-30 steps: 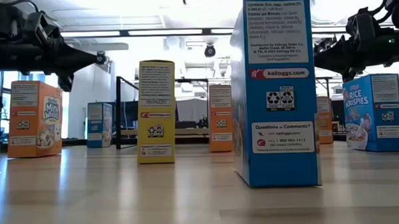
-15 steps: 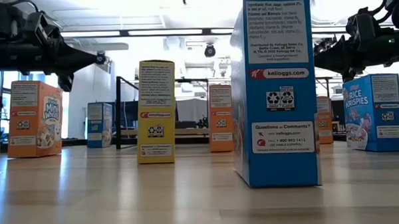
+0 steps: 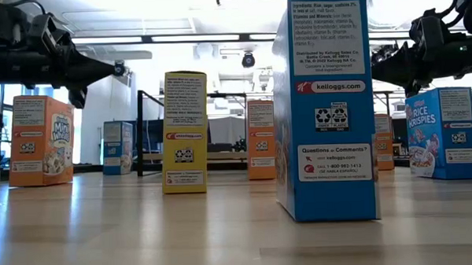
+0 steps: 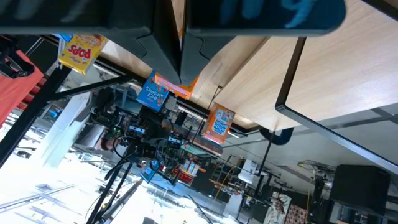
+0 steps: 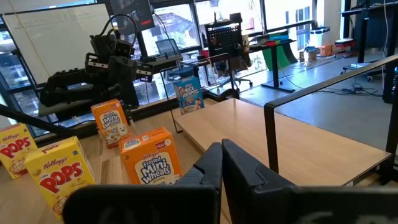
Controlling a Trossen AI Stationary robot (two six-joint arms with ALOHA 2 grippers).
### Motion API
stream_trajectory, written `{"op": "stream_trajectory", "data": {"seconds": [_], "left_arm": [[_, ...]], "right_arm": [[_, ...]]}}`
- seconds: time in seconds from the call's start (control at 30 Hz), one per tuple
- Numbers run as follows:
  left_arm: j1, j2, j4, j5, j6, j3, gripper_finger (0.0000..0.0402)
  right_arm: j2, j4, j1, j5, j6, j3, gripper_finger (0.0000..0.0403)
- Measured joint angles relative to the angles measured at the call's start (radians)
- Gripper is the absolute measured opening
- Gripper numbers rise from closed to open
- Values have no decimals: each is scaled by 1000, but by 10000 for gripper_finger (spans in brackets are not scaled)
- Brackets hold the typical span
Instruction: Stack cereal on shelf
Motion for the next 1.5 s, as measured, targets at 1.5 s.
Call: {"op": "stream_trajectory", "data": {"seconds": [1.5], "left_arm": [[0, 0, 9, -10, 60, 0, 3]], "right_arm": [[0, 0, 0, 0, 0, 0, 0]]}}
